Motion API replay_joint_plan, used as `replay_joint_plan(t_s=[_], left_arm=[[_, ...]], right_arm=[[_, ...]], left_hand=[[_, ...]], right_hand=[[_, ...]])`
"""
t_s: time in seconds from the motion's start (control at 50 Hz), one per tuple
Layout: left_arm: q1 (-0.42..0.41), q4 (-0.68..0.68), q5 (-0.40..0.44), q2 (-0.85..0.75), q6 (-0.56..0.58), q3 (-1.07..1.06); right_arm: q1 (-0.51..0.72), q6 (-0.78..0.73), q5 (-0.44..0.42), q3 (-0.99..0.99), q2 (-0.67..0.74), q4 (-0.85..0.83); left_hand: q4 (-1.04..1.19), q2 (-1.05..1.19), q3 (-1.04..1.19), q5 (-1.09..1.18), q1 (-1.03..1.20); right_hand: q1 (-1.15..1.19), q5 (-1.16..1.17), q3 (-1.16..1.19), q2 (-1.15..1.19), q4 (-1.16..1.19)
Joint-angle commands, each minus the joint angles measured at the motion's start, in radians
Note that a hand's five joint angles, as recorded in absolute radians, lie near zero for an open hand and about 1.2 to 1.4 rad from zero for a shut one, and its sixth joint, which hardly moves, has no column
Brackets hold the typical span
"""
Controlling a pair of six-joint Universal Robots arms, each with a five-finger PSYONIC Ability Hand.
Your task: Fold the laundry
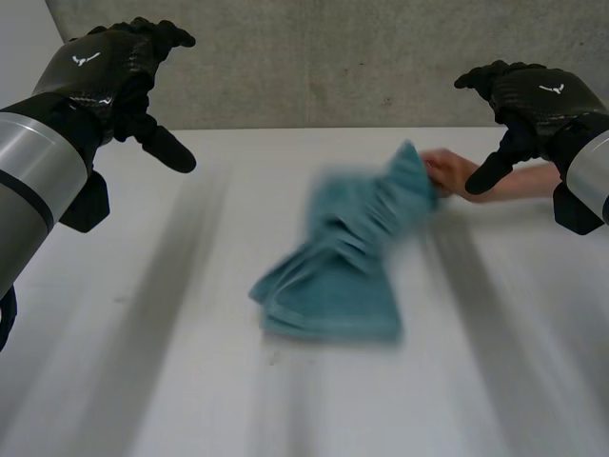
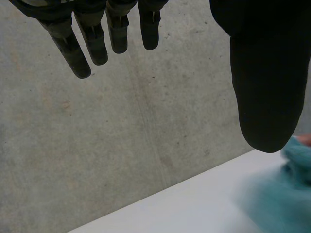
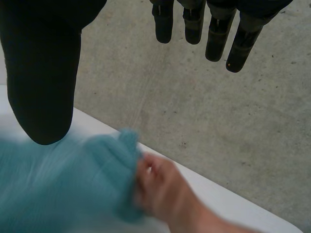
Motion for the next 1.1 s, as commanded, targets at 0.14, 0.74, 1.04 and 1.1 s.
replay_joint_plan(t_s=[0.14,0.74,1.04,1.1], left_arm=[[0.001,0.009,0.0,0.0,-0.001,-0.001],[0.003,0.013,-0.002,-0.008,0.0,-0.003],[0.03,0.007,-0.006,-0.138,0.008,0.019],[0.045,0.01,-0.011,-0.207,0.006,0.026]], right_arm=[[0.0,0.0,0.001,-0.001,-0.016,0.001],[0.002,-0.002,-0.001,0.006,-0.03,0.002],[0.04,-0.164,0.009,0.021,-0.01,0.064],[0.046,-0.184,0.01,0.025,0.03,0.088]], left_hand=[[-0.02,-0.019,-0.026,-0.019,-0.021],[-0.02,-0.019,-0.026,-0.019,-0.021],[-0.014,-0.013,-0.02,-0.013,-0.015],[-0.011,-0.01,-0.017,-0.01,-0.012]], right_hand=[[0.035,-0.052,-0.012,-0.005,-0.055],[0.035,-0.052,-0.012,-0.005,-0.055],[0.035,-0.052,-0.012,-0.005,-0.055],[0.035,-0.052,-0.012,-0.005,-0.055]])
